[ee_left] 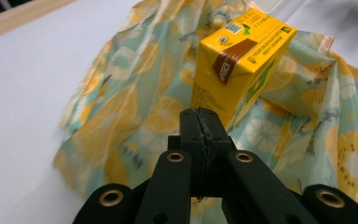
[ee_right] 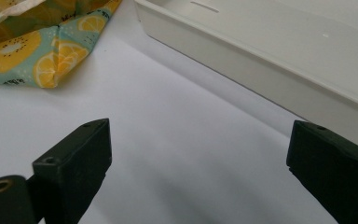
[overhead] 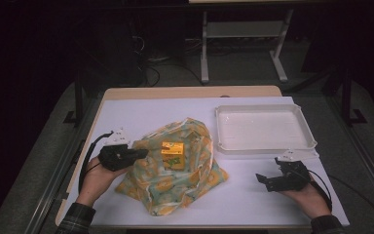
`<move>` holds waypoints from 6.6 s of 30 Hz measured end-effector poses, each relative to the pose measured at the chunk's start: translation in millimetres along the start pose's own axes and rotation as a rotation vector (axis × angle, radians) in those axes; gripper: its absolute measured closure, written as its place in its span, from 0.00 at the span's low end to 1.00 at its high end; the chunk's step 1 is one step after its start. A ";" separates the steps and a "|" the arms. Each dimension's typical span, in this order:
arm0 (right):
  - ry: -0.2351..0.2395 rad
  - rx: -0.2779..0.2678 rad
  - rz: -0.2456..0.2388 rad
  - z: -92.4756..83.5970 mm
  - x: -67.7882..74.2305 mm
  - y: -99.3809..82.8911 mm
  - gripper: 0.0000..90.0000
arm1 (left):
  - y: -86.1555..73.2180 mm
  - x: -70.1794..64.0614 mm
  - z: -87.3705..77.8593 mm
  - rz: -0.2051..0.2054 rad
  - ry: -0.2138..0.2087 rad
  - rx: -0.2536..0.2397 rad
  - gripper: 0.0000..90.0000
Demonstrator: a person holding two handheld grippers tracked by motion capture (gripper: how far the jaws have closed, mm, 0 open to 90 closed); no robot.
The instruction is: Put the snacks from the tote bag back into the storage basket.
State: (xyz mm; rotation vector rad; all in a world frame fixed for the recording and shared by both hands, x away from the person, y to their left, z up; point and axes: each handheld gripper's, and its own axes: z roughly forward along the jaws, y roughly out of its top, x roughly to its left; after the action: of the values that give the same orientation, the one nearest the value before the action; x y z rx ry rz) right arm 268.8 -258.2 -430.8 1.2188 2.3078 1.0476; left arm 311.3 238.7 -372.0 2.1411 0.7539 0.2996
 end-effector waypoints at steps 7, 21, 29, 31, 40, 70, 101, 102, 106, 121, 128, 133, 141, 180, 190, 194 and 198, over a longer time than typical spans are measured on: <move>-0.009 -0.011 -0.004 -3.0 0.4 -0.7 0.07 | 4.1 -5.3 18.9 0.028 -0.015 0.034 1.00; -0.005 -0.016 -0.012 -2.7 1.3 -1.1 0.07 | 3.9 -11.9 33.7 0.061 -0.048 0.075 1.00; -0.006 -0.021 -0.018 -1.8 0.3 -0.2 0.07 | 3.7 -19.5 35.1 0.075 -0.085 0.087 1.00; -0.006 -0.015 -0.017 -1.5 1.2 0.0 0.07 | 3.7 -20.4 34.8 0.079 -0.087 0.091 1.00; 0.000 -0.014 -0.025 -0.7 1.7 0.3 0.07 | 5.0 -28.3 36.2 0.088 -0.115 0.084 1.00; 0.012 -0.009 -0.024 -1.6 2.4 -0.6 0.08 | 18.1 -33.5 24.8 0.066 -0.130 0.074 0.60; 0.012 -0.015 -0.034 -0.7 3.2 -0.8 0.08 | 64.8 -37.0 59.1 0.107 -0.063 0.174 0.24; 0.011 -0.015 -0.032 -0.9 3.2 -0.7 0.08 | 65.9 -37.2 61.8 0.109 -0.061 0.180 0.24; 0.013 -0.014 -0.031 -0.7 3.2 -0.7 0.08 | 68.1 -38.8 70.5 0.109 -0.062 0.194 0.24; 0.018 -0.015 -0.037 -1.0 3.1 -0.8 0.08 | 62.0 -42.5 83.9 0.124 -0.044 0.246 0.36; 0.020 -0.015 -0.033 -0.2 3.2 -0.4 0.08 | 60.9 -42.7 83.6 0.122 -0.040 0.246 0.48; 0.022 -0.015 -0.032 -0.1 2.9 -0.4 0.08 | 60.6 -43.2 83.1 0.125 -0.051 0.238 0.56; 0.021 -0.015 -0.032 -0.5 2.9 -0.6 0.08 | 61.1 -43.7 82.3 0.140 -0.045 0.245 0.57; 0.025 -0.015 -0.037 -2.0 3.1 -2.3 0.08 | 99.1 -36.7 61.1 0.120 -0.058 0.184 0.58; 0.027 -0.015 -0.037 -2.2 3.2 -1.9 0.08 | 118.1 -38.3 57.2 0.120 -0.057 0.162 0.58; 0.029 -0.014 -0.037 -2.2 3.4 -1.9 0.08 | 123.2 -39.1 57.6 0.128 -0.066 0.154 0.58; 0.030 -0.015 -0.034 -2.1 3.1 -2.1 0.08 | 127.6 -40.3 59.4 0.131 -0.072 0.151 0.58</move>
State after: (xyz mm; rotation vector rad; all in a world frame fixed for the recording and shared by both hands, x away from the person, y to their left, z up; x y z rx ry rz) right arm 264.6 -257.3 -430.8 1.1616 2.3306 1.0773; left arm 358.8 115.6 -308.7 2.3362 0.6133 0.2387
